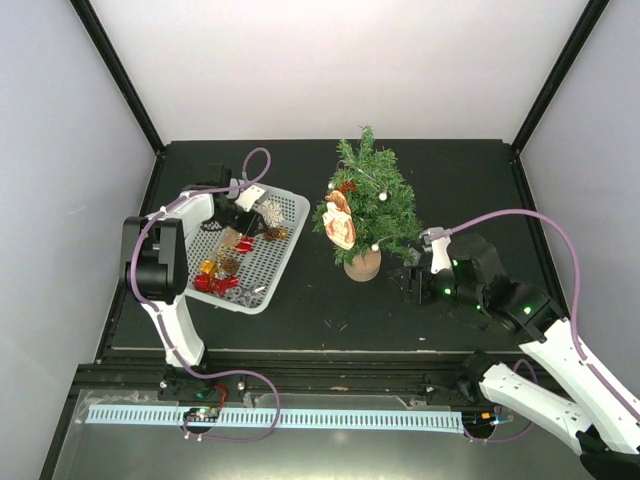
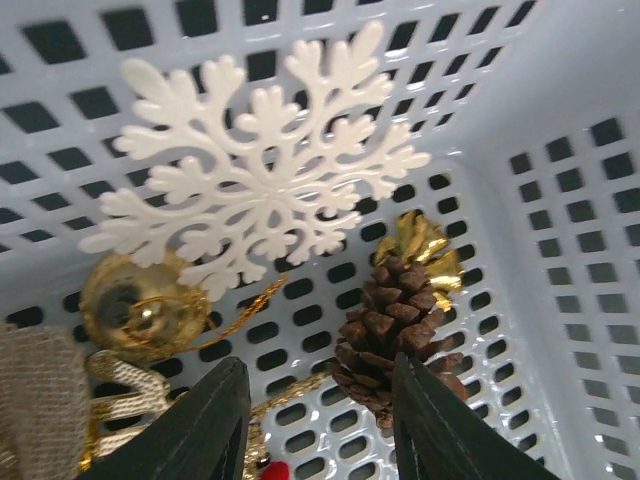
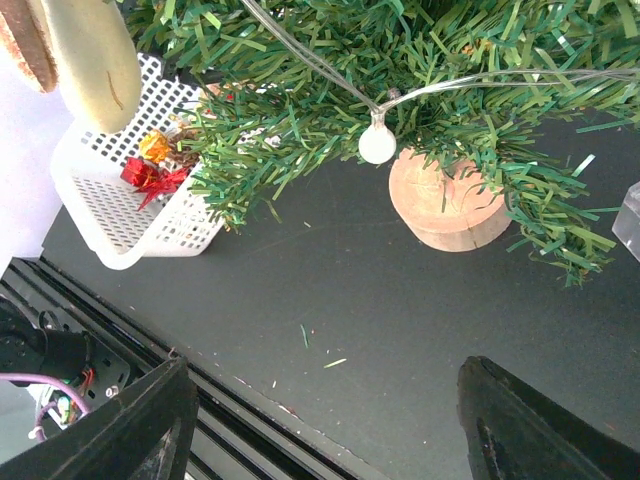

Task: Decorate the small christmas tree

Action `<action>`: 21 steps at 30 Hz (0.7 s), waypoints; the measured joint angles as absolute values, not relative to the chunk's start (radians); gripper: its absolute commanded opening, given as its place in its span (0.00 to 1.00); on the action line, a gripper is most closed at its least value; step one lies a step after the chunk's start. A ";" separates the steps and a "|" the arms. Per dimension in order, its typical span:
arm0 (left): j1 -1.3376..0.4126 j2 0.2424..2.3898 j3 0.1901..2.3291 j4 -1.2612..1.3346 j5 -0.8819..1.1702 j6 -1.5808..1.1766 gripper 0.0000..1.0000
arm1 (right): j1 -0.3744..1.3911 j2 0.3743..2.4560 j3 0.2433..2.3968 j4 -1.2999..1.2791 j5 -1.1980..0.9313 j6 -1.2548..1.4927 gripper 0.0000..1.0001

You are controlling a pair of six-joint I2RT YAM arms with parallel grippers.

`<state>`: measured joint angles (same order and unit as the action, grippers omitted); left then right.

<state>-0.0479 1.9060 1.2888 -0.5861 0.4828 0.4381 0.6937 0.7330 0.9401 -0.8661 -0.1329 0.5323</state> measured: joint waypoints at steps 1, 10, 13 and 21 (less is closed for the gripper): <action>-0.048 1.903 1.289 -0.582 0.469 0.438 0.41 | 0.694 0.733 0.940 -0.867 -0.133 0.530 0.72; -0.043 1.768 1.187 -0.574 0.314 0.523 0.42 | 0.694 0.712 0.940 -0.871 -0.133 0.522 0.72; -0.040 1.721 1.155 -0.578 0.283 0.557 0.42 | 0.694 0.712 0.939 -0.871 -0.133 0.518 0.72; -0.040 1.703 1.112 -0.595 0.234 0.608 0.41 | 0.694 0.718 0.926 -0.871 -0.134 0.505 0.72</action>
